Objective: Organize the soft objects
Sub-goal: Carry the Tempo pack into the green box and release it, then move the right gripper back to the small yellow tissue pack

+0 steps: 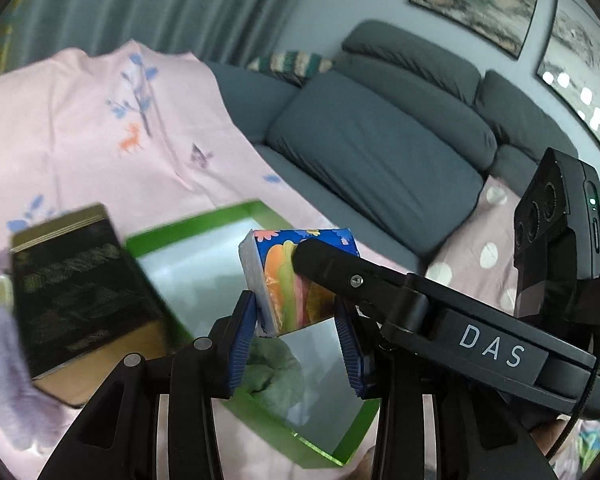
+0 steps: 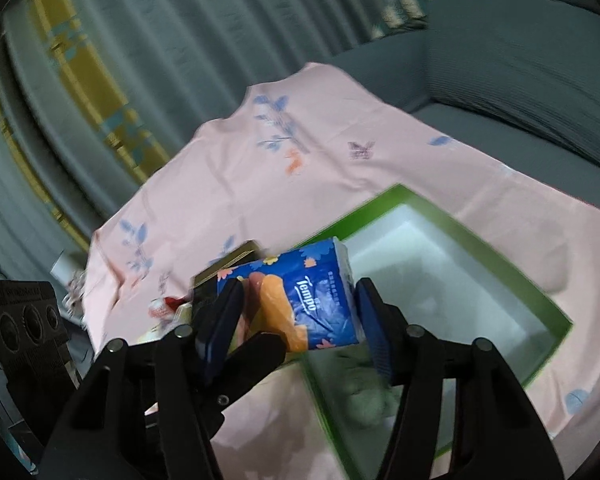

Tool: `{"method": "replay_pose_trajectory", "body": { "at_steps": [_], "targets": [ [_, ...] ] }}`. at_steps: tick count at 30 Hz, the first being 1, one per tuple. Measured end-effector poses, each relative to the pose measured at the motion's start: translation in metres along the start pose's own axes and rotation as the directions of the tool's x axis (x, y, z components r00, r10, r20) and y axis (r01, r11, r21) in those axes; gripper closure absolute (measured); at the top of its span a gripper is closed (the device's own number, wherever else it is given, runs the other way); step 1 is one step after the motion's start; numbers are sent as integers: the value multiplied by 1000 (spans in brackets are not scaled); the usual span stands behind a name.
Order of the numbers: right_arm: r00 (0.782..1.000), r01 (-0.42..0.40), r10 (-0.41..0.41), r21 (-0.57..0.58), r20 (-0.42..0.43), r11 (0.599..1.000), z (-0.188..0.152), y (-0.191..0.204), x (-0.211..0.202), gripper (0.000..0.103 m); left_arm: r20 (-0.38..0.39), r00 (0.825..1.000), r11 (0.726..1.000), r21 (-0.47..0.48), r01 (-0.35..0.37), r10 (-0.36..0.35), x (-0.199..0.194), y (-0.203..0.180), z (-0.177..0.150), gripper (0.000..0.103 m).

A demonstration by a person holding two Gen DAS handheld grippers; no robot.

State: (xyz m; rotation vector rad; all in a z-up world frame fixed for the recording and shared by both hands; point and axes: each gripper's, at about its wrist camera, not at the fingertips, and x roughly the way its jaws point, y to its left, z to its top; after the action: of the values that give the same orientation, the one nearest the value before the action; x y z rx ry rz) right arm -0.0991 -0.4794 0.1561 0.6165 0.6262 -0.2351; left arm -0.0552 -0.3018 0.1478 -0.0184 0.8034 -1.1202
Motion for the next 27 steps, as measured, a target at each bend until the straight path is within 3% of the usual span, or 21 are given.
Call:
{"method": "replay_pose_trajectory", "body": {
  "at_steps": [7,16,21,25,27],
  "targets": [
    [997,62,-57,103,-46,993,-7,-42,16,55,-102,994,999,-44,23,-28,44,2,-9,64],
    [989,119,-100,196,-106,973,-14,-73,25,54,-167,985,997,-73,38,-50,67,-2,-19,64],
    [984,159,-137,216,-111,963,-17,-81,23,48,-158,986,995,-96,40,-55,58,1,-22,64],
    [988,148,-134,211,-82,966,-18,-77,14,32,-117,992,990,-136,28,-44,30,13,-26,63],
    [992,121,-112,185,-57,975,-17,-68,9,27,-100,995,988,-153,9,-25,17,18,-29,47]
  ]
}}
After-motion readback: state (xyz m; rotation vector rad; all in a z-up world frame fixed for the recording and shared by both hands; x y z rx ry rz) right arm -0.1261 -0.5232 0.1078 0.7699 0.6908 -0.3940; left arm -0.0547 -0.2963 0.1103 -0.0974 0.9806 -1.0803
